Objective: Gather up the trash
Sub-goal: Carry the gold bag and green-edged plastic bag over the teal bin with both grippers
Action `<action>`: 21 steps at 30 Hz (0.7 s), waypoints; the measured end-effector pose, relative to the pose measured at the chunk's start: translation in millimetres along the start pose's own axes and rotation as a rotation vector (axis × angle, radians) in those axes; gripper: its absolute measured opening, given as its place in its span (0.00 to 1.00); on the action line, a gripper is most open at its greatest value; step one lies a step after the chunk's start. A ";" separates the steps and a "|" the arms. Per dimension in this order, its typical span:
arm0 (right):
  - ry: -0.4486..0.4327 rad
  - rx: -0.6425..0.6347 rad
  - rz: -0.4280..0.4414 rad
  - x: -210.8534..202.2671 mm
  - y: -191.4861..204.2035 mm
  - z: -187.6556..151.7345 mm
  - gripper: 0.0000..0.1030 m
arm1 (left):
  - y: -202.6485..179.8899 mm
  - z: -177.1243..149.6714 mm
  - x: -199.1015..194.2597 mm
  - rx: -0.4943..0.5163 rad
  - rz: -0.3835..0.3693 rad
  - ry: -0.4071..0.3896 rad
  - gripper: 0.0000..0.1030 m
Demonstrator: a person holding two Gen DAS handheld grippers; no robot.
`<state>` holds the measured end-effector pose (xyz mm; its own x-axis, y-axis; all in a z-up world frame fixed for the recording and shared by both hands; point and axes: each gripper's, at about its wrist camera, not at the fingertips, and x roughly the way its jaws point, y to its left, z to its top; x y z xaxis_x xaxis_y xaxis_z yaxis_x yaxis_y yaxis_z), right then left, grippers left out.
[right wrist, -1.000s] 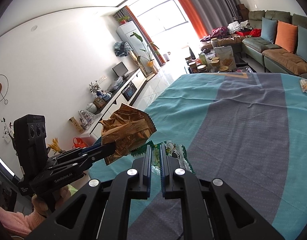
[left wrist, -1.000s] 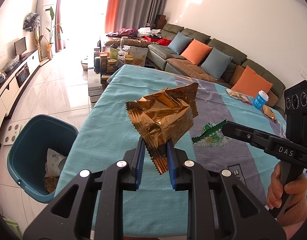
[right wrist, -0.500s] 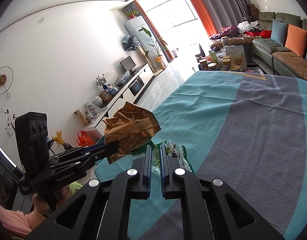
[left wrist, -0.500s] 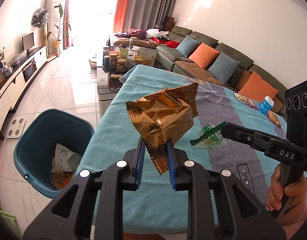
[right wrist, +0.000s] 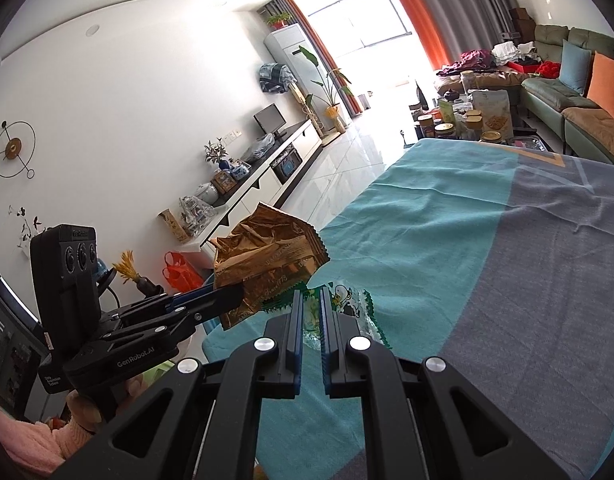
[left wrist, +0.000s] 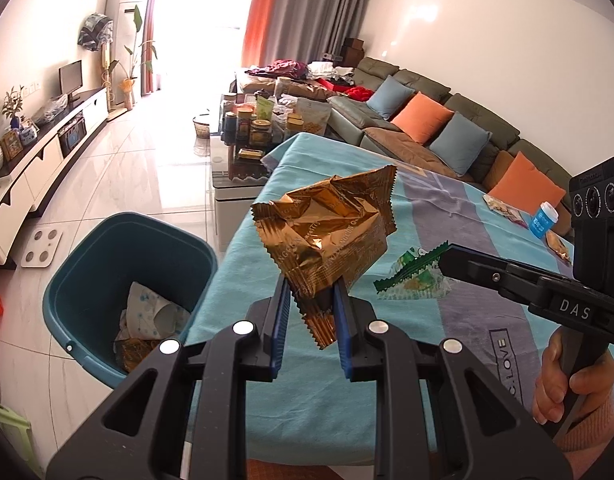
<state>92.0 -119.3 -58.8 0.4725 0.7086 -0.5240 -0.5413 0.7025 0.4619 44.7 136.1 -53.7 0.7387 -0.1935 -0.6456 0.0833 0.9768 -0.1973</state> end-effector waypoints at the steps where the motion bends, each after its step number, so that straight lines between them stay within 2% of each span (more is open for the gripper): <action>1: 0.002 -0.004 0.003 1.8 1.5 0.8 0.06 | 2.8 0.1 -0.8 -0.005 0.004 -0.001 0.21; 21: 0.049 -0.068 0.066 39.0 35.4 10.5 0.06 | 44.8 -0.1 -10.9 -0.083 0.072 -0.021 0.21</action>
<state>98.5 -66.1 -55.4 0.4004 0.7479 -0.5294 -0.6170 0.6472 0.4478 40.3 182.0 -55.5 0.7544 -0.1207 -0.6452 -0.0253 0.9769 -0.2122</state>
